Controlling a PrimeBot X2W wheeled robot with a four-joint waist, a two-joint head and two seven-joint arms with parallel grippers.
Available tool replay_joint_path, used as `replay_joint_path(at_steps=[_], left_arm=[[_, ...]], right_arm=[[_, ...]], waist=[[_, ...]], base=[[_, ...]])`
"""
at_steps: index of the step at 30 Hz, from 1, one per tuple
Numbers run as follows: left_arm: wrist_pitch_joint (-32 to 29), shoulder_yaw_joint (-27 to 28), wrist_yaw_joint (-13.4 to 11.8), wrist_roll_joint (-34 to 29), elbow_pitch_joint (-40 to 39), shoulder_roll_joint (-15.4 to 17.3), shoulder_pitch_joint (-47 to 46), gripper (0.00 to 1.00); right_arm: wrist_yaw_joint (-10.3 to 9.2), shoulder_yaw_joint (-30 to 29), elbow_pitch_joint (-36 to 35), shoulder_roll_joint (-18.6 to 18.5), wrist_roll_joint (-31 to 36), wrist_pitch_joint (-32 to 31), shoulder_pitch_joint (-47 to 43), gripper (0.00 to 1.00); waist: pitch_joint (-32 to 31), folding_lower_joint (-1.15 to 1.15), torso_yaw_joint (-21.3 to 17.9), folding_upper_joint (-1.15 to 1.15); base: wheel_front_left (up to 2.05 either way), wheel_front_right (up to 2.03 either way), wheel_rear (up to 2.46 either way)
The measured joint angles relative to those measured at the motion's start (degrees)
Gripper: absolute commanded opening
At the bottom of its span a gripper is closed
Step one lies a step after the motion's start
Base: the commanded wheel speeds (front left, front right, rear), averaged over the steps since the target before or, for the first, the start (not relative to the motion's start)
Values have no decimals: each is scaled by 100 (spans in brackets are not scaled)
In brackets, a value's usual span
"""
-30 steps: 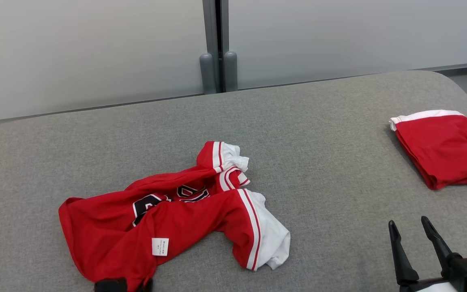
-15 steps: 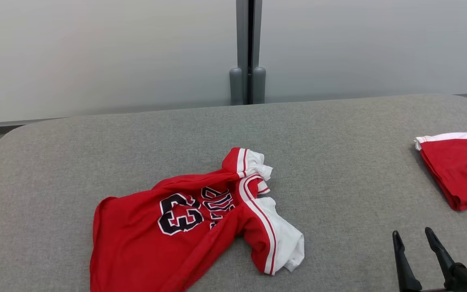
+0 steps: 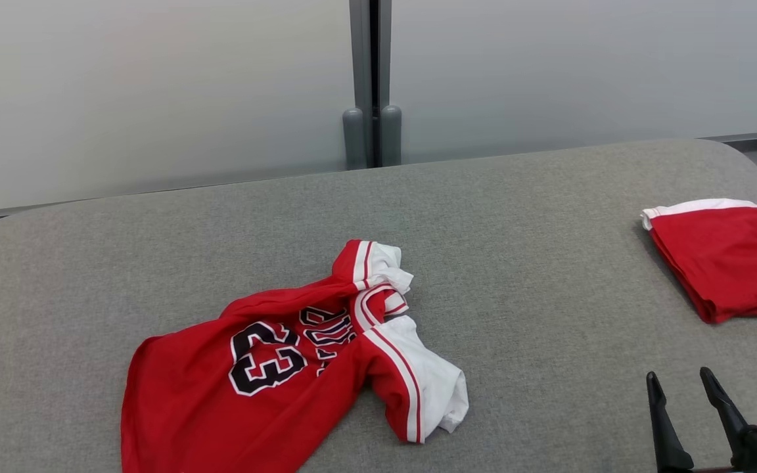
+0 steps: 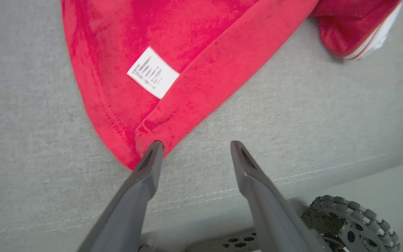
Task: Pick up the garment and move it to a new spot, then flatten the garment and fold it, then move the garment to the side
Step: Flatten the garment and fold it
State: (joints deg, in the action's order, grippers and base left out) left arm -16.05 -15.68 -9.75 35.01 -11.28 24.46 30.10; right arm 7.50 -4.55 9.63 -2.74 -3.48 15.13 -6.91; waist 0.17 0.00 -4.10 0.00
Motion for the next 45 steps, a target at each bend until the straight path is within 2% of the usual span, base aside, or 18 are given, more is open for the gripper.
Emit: replay_joint_path(at_steps=[5, 9, 14, 16, 24, 29, 30, 31, 32, 38, 45], left_arm=[[-376, -501, 68, -113, -1282, -202, -465, 100], [-612, -972, 234, -183, -1386, -672, -1423, 100], [-632, -1105, 268, -356, -458, -1283, -2873, 100], [-698, -1084, 323, -377, 101, -1372, -3396, 100], [-1062, -1187, 850, -285, 2135, -1464, -4682, 100], [-1372, -1362, 1202, -155, 2815, -1443, -4880, 100], [-1457, -1381, 1261, -46, 2877, -1457, -4880, 89], [-1516, -1407, 1325, 27, 2903, -1461, -4876, 35], [-1523, -1417, 1352, 57, 2907, -1463, -4873, 0], [-1519, -1425, 1549, 463, 2744, -1493, -4728, 0], [-957, -1121, 1411, 601, 2753, -1611, -4536, 0]], right_arm=[[0, 48, -10, -1, -2, 1, -15, 100], [0, 124, -7, -2, -34, 1, 105, 100], [0, 214, 3, 1, -38, 1, 219, 100], [0, 197, 11, -2, -48, 1, 259, 100], [0, 241, 48, -2, -111, 0, 332, 100], [0, 257, 65, -1, -153, 0, 343, 100], [0, 253, 66, -1, -153, 0, 343, 100], [0, 243, 67, 0, -153, 1, 342, 100], [0, 224, 67, 0, -153, 1, 339, 100], [0, 181, 57, 0, -145, 1, 309, 100], [0, 164, 49, 0, -46, 1, 291, 100]], waist=[[56, 0, -130, 0], [138, 0, -247, 0], [260, 0, -421, 0], [310, 0, -503, 0], [468, 0, -853, 0], [507, 0, -981, 0], [503, 0, -989, 0], [496, 0, -990, 0], [488, 0, -985, 0], [446, 0, -871, 0], [340, 0, -725, 0]], base=[[0, 0, 0], [0, 0, 0], [0, 0, 0], [0, 0, 0], [0, 0, 0], [0, 0, 0], [0, 0, 0], [0, 0, 0], [0, 0, 0], [0, 0, 0], [0, 0, 0]])
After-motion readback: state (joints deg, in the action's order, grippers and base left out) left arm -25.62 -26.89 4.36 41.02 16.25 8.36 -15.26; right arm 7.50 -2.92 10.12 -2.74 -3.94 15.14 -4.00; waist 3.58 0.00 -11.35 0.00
